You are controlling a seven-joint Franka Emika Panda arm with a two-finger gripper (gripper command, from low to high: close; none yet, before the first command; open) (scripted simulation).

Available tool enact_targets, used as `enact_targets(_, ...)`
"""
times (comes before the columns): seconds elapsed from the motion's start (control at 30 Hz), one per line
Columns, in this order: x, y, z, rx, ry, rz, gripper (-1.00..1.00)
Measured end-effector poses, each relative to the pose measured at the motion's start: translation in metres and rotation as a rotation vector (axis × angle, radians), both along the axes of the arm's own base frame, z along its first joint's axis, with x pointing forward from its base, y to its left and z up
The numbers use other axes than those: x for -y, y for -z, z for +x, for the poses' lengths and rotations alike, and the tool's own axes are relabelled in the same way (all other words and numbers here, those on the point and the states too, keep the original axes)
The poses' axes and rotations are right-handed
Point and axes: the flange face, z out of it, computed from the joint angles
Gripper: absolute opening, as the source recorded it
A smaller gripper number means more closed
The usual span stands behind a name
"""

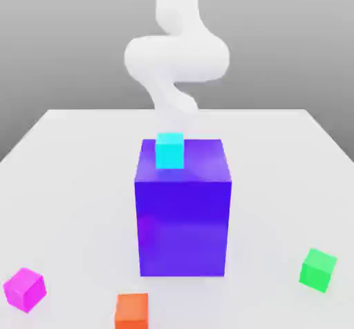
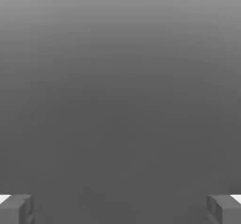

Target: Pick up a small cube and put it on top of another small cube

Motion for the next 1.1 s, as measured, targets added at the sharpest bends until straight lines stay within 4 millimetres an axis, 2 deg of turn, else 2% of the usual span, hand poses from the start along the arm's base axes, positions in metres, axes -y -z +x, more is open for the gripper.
enact_targets(0.13, 0.034, 0.06, 0.047, -0.109, 0.021, 0.056, 0.0)
enact_targets(0.27, 0.068, 0.124, 0.081, -0.21, 0.055, 0.101, 0.0)
enact_targets(0.4, 0.102, 0.193, 0.104, -0.308, 0.099, 0.136, 0.0)
enact_targets(0.5, 0.127, 0.246, 0.112, -0.381, 0.139, 0.154, 0.0)
enact_targets(0.67, 0.177, 0.333, 0.107, -0.498, 0.23, 0.17, 0.0)
enact_targets(0.77, 0.198, 0.384, 0.098, -0.568, 0.273, 0.166, 0.0)
enact_targets(0.97, 0.245, 0.475, 0.059, -0.706, 0.374, 0.132, 0.0)
enact_targets(1.1, 0.253, 0.531, 0.053, -0.725, 0.388, 0.122, 0.0)
